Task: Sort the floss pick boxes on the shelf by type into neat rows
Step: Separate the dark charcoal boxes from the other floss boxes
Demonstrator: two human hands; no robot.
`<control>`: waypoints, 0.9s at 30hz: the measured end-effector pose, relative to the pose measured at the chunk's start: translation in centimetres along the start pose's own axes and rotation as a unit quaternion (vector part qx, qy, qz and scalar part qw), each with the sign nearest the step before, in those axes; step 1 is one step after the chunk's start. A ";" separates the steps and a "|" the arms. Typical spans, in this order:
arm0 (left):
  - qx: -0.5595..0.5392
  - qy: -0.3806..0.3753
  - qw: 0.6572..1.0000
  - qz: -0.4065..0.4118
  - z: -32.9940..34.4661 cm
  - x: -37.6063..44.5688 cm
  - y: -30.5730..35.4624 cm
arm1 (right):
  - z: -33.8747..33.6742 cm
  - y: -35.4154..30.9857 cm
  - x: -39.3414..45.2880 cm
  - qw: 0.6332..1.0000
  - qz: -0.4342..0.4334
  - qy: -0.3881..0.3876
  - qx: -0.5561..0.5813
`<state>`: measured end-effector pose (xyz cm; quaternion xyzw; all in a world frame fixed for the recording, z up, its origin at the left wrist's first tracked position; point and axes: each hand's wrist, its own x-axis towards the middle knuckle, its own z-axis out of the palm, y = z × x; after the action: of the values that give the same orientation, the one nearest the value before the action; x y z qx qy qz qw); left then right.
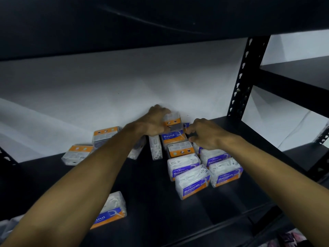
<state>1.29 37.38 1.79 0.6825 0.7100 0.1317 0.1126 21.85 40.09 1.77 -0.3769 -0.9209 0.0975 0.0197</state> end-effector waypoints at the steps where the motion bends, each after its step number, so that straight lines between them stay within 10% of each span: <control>1: -0.020 0.019 1.000 -0.008 -0.4 -0.4 0.0 | 0.0 0.0 0.3 1.000 -0.006 -0.009 0.000; 10: -0.276 0.182 0.939 -0.096 -2.5 -4.2 -1.0 | 0.4 -1.5 2.9 0.986 -0.079 -0.148 -0.018; 27: -0.400 0.193 0.879 -0.174 -2.2 -9.5 -2.1 | -0.2 -2.4 2.9 0.973 -0.091 -0.190 -0.095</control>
<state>-1.07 27.77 2.94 0.4058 0.7121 0.5118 0.2577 18.13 40.42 2.29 -0.2661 -0.9432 0.0775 -0.1831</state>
